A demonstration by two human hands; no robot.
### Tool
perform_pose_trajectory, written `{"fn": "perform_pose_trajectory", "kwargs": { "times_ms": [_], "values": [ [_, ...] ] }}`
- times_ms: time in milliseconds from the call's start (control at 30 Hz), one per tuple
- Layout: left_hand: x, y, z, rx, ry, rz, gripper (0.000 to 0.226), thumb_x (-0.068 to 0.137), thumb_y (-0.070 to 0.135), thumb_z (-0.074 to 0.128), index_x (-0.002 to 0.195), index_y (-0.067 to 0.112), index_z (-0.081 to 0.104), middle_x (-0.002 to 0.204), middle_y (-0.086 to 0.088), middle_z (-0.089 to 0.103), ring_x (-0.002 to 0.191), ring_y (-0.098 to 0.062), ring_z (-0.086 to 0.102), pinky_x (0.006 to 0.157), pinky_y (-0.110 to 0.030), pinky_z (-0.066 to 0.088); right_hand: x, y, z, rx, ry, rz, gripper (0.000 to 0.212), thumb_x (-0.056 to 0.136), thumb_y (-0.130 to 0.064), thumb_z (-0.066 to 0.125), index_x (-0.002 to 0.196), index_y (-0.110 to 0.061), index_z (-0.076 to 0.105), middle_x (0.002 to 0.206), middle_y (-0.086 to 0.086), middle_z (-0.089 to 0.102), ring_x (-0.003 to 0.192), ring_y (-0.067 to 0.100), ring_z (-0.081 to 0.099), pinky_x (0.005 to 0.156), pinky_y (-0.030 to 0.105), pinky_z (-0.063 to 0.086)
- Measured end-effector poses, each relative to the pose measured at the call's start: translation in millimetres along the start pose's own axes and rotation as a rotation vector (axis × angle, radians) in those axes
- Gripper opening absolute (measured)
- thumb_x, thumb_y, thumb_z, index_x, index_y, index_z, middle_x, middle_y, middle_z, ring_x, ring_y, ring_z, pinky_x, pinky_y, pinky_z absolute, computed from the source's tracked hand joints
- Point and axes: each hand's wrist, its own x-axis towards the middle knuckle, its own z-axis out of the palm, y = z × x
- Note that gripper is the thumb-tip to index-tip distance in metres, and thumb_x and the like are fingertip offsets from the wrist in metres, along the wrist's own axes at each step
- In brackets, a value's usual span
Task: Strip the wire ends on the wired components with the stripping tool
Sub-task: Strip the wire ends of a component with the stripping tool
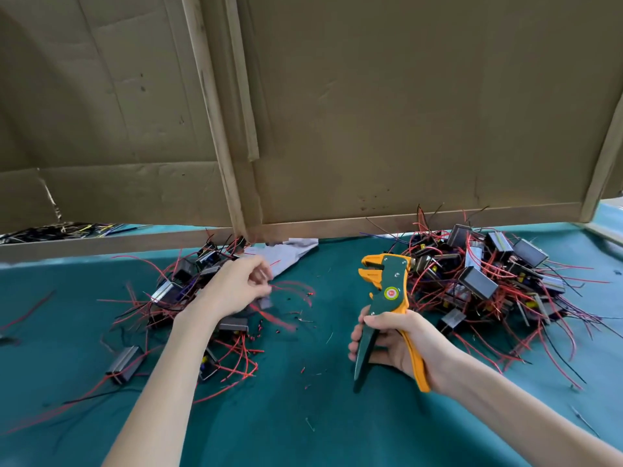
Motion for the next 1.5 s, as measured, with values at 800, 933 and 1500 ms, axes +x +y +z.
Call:
{"fn": "perform_pose_trajectory", "kwargs": {
  "times_ms": [800,933,1500],
  "values": [
    [-17.9,64.9,15.3,-0.549,-0.432,0.197,0.014,0.089,-0.005,0.061,0.088,0.007,0.067,0.106,-0.012,0.071,0.095,-0.017,0.069,0.085,-0.023,0.054,-11.6,6.8,-23.6,0.159,0.078,-0.186,0.021,0.071,-0.004,0.062,0.092,0.0,0.058,0.076,0.022,0.061,0.068,0.038,0.065,0.067,0.047,0.058],
    [-21.8,69.0,18.7,-0.564,-0.66,0.238,0.028,0.088,-0.016,0.053,0.093,0.007,0.069,0.11,-0.014,0.071,0.106,-0.019,0.067,0.092,-0.026,0.052,-10.9,1.8,-25.4,0.157,0.109,-0.208,0.021,0.07,-0.005,0.06,0.091,-0.001,0.057,0.075,0.021,0.062,0.067,0.036,0.065,0.066,0.046,0.059],
    [-13.9,79.0,57.6,-0.212,-0.399,-0.38,0.023,0.087,0.017,0.056,0.082,-0.004,0.064,0.062,-0.01,0.071,0.052,-0.019,0.068,0.046,-0.021,0.053,-13.8,1.0,-26.2,0.152,0.124,-0.208,0.024,0.072,-0.006,0.06,0.095,0.0,0.056,0.077,0.021,0.063,0.069,0.036,0.067,0.068,0.046,0.06]
  ]
}}
